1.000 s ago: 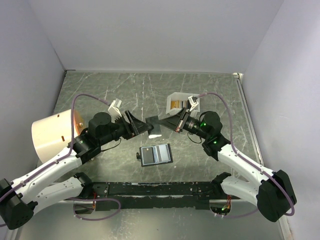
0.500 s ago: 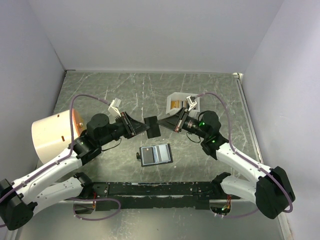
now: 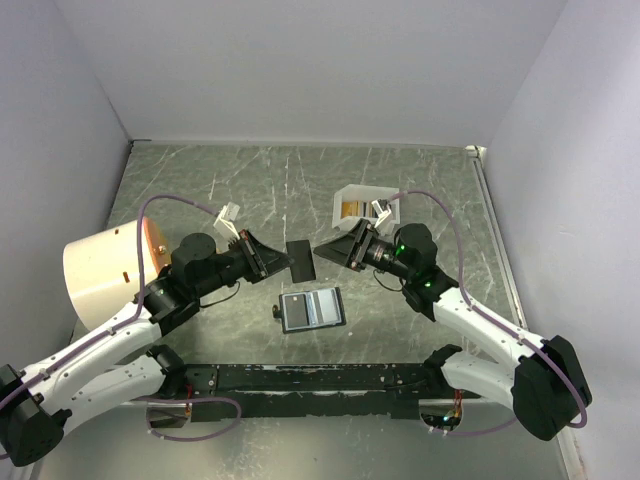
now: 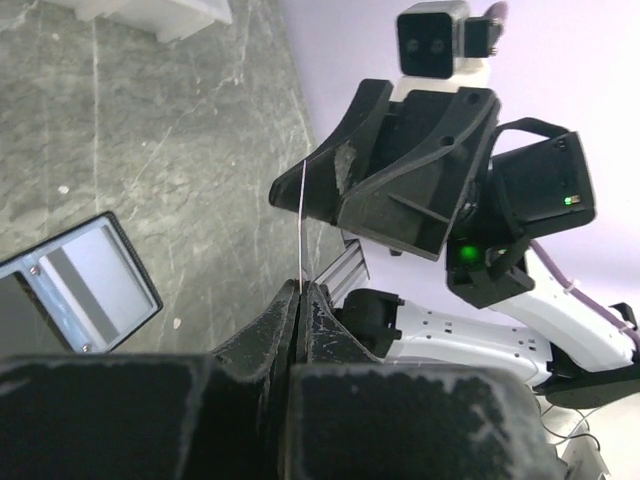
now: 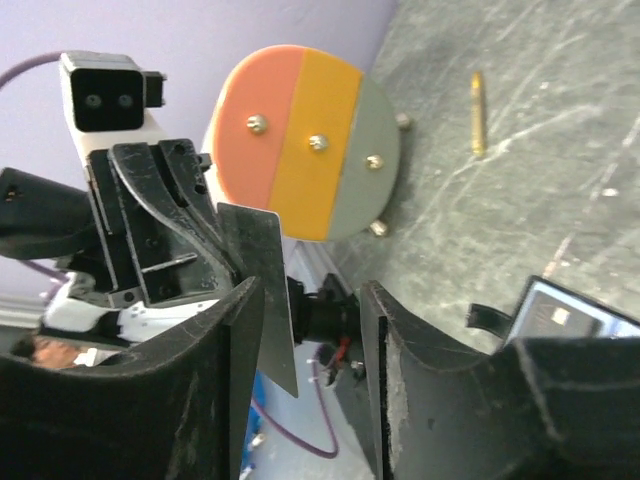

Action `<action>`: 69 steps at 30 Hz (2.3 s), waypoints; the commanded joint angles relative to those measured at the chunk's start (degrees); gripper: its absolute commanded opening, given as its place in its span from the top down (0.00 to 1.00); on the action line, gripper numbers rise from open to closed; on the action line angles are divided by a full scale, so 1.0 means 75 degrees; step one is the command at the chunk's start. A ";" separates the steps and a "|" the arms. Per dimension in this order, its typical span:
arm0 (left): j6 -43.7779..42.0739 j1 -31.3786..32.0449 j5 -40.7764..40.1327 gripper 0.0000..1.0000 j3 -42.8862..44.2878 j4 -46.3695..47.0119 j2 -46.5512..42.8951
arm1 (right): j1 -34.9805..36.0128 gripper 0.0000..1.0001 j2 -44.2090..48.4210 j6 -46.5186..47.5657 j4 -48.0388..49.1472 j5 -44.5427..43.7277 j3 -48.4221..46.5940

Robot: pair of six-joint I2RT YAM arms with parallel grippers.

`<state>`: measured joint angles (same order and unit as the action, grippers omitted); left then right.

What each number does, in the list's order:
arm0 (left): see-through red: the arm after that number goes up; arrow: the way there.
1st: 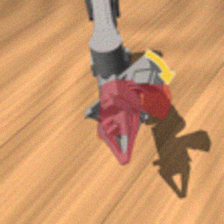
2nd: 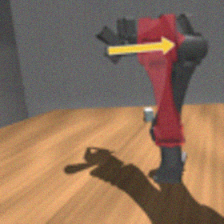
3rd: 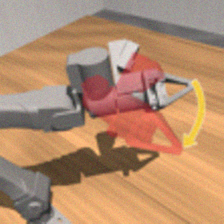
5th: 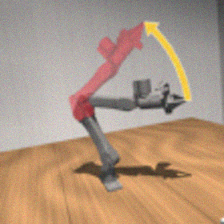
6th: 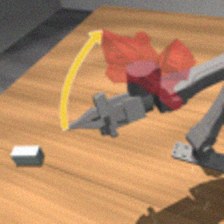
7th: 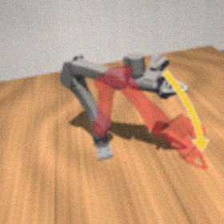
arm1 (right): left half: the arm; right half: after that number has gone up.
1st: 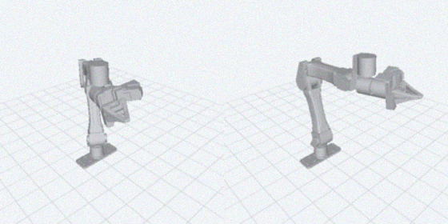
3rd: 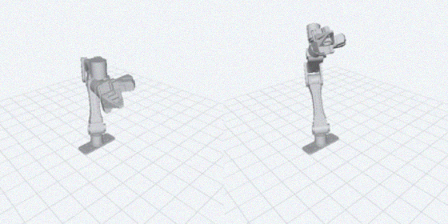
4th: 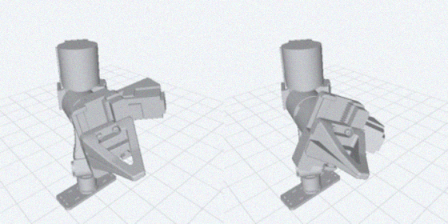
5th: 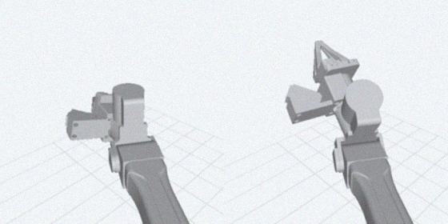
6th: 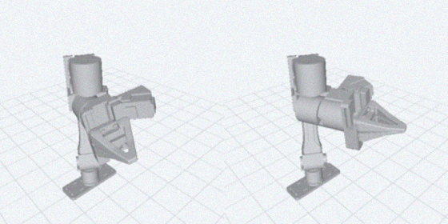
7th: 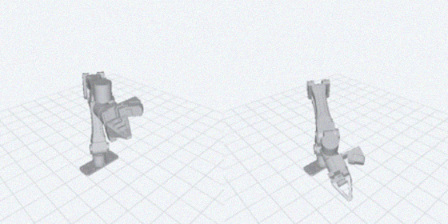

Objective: Put the credit cards into the card holder
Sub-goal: Pick up the credit card from the storage box, then insert the credit card into the card holder.

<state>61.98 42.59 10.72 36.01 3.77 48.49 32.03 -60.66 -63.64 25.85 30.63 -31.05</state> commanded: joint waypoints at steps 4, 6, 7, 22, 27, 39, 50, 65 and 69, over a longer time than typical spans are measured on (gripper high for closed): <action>-0.0324 -0.0041 -0.0111 0.93 -0.0046 -0.0903 0.0270 | -0.0003 0.49 0.0414 0.1935 -0.2881 -0.1448 -0.0373; -0.0375 -0.0068 0.0001 0.93 -0.0085 -0.1000 0.0430 | -0.0010 0.46 0.0425 0.2374 -0.3809 -0.1926 -0.0456; -0.0371 -0.0084 0.0112 0.93 -0.0162 -0.0963 0.0511 | -0.0003 0.46 0.0417 0.2575 -0.4099 -0.2146 -0.0489; -0.0285 -0.0682 0.2025 0.93 -0.1069 0.0782 0.2538 | 0.0057 0.50 -0.1294 0.3601 -0.4864 -0.2544 -0.0343; -0.0203 -0.0711 0.2412 0.93 -0.1275 0.1353 0.3189 | 0.0146 0.55 -0.1827 0.3617 -0.4603 -0.2329 -0.0282; -0.0595 -0.0814 0.2679 0.93 -0.1304 0.1445 0.4144 | 0.0470 0.62 -0.2614 0.3541 -0.4259 -0.2241 -0.0155; -0.0683 -0.0830 0.2597 0.93 -0.1172 0.1228 0.4353 | 0.0747 0.74 -0.2762 0.3408 -0.4373 -0.2551 -0.0190; -0.0501 -0.0842 0.2575 0.93 -0.1244 0.1418 0.4667 | 0.0786 0.79 -0.2612 0.3330 -0.4329 -0.2595 -0.0013; -0.0506 -0.0840 0.2492 0.93 -0.1243 0.1349 0.4695 | 0.0809 0.79 -0.2590 0.3307 -0.4290 -0.2555 0.0014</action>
<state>57.98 36.69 28.99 26.72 12.58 83.11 37.39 -80.71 -38.63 -5.78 12.08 -32.25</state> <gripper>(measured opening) 0.075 0.216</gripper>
